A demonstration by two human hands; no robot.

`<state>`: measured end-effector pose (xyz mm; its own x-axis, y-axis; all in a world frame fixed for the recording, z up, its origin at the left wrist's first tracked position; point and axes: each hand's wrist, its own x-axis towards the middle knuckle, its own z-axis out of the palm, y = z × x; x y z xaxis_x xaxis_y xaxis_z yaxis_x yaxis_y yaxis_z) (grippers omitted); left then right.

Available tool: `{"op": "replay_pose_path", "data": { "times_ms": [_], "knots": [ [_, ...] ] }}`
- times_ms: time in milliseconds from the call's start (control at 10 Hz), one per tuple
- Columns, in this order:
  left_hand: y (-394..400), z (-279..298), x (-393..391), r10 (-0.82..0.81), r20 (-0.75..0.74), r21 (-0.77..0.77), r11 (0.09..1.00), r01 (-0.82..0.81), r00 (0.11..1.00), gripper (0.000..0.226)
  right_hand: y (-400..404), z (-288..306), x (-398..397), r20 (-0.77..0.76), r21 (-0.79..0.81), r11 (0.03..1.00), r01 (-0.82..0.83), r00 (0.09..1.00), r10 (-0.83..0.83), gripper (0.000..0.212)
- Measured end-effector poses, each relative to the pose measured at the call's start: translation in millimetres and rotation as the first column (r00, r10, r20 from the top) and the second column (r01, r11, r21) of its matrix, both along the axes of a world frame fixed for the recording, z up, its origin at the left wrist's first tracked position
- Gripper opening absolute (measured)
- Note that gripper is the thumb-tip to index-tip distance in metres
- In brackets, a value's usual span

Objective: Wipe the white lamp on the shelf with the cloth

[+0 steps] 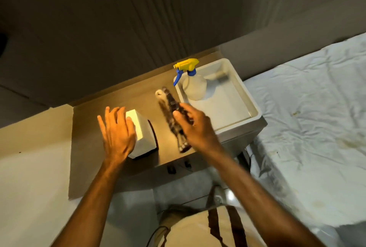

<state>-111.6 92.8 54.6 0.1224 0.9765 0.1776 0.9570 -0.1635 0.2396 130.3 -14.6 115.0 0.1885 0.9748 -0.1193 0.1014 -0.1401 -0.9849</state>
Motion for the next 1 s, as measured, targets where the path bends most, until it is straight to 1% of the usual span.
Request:
{"op": "replay_pose_path", "data": {
  "times_ms": [100,200,300,400,500,600,700,800,900,1000],
  "knots": [
    [-15.9,2.7,20.0,-0.003,0.090,0.277,0.961,-0.022,0.996,0.042,6.7,-1.5,75.6,0.419,0.103,0.982,0.159,0.888,-0.187,0.029],
    [-40.7,-8.2,65.7,-0.228,0.192,0.401,0.906,0.135,0.955,0.042,24.9,-21.6,125.7,0.757,-0.065,0.969,0.237,0.645,-0.107,0.035],
    [-56.8,-30.6,111.5,-0.255,0.293,0.174,0.962,0.211,0.921,0.046,36.4,-46.3,133.1,0.837,-0.315,0.928,0.200,0.519,0.172,0.038],
    [-53.4,-63.1,132.2,-0.053,0.306,-0.174,0.979,0.110,0.951,0.048,36.7,-69.8,124.6,0.802,-0.456,0.872,0.176,0.505,0.318,0.045],
    [-56.8,-103.2,136.9,-0.021,0.100,-0.293,0.955,0.049,0.995,0.060,34.5,-81.1,128.4,0.823,-0.424,0.893,0.151,0.475,0.310,0.045],
    [-63.3,-123.7,138.9,-0.027,0.055,-0.267,0.963,0.040,0.998,0.068,33.0,-85.4,141.4,0.811,-0.414,0.902,0.126,0.500,0.302,0.042],
    [-59.3,-129.1,138.4,-0.031,0.006,-0.267,0.963,0.031,1.000,0.072,32.2,-93.3,147.7,0.783,-0.443,0.892,0.094,0.525,0.333,0.047],
    [-63.0,-132.5,136.9,-0.025,-0.014,-0.261,0.965,0.021,1.000,0.073,32.0,-98.6,145.7,0.791,-0.430,0.897,0.099,0.521,0.321,0.055],
    [-56.5,-129.1,136.5,-0.035,-0.008,-0.269,0.963,0.031,0.999,0.074,37.5,-96.8,147.9,0.774,-0.441,0.891,0.108,0.548,0.317,0.059],
    [-65.8,-115.2,136.2,-0.034,0.028,-0.332,0.942,0.042,0.999,0.073,27.1,-86.3,141.7,0.786,-0.406,0.908,0.105,0.546,0.289,0.059]
  ]
}}
